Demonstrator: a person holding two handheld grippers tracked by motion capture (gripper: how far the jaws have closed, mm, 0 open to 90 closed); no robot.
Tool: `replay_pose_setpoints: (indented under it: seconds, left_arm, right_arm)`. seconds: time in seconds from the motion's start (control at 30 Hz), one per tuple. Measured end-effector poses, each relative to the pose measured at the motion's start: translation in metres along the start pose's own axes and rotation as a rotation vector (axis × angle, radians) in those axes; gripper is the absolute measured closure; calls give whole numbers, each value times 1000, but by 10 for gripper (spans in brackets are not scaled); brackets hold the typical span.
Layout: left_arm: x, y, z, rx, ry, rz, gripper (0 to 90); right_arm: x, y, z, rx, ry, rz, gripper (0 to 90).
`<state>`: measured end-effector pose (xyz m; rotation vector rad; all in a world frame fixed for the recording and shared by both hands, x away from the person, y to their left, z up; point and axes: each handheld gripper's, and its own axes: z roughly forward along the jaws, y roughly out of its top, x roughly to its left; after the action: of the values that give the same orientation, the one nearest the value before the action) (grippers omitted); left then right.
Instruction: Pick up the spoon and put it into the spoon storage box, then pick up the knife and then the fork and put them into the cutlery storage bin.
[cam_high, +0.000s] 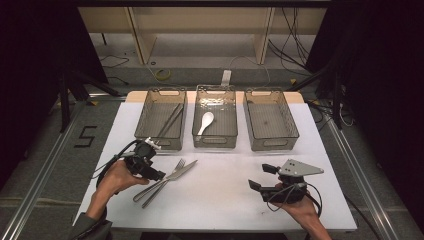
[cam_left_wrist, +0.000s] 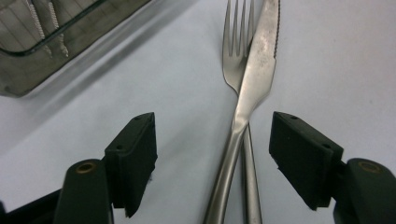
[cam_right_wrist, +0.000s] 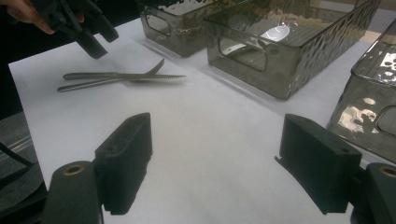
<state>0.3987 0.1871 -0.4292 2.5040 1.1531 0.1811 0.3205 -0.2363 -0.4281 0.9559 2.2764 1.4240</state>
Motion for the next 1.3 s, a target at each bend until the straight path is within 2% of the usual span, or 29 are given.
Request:
replay_pose_setpoints:
  seconds: [0.1,0.13,0.27,0.4,0.67,1.0,1.07,1.3]
  left_arm:
    - [-1,-4,1,26,2,7,344]
    - [-1,-5,2,25,1,-2,355]
    - [0,-9,4,56,20,-3,384]
    - [0,-12,8,70,11,-10,410]
    - [-3,-15,13,110,-1,10,473]
    - [-6,-17,14,119,3,23,546]
    - [-6,-16,14,123,2,40,566]
    - [-9,-18,19,150,1,60,623]
  right_arm:
    - [0,0,0,0,0,-1,263]
    - [1,0,0,0,-1,-3,263]
    - [1,0,0,1,2,-3,263]
    - [1,0,1,2,2,-5,263]
    - [2,0,1,4,3,-9,263]
    - [2,0,1,8,1,-18,263]
    - [2,0,0,7,-1,-18,263]
    - [3,0,1,13,-2,-25,263]
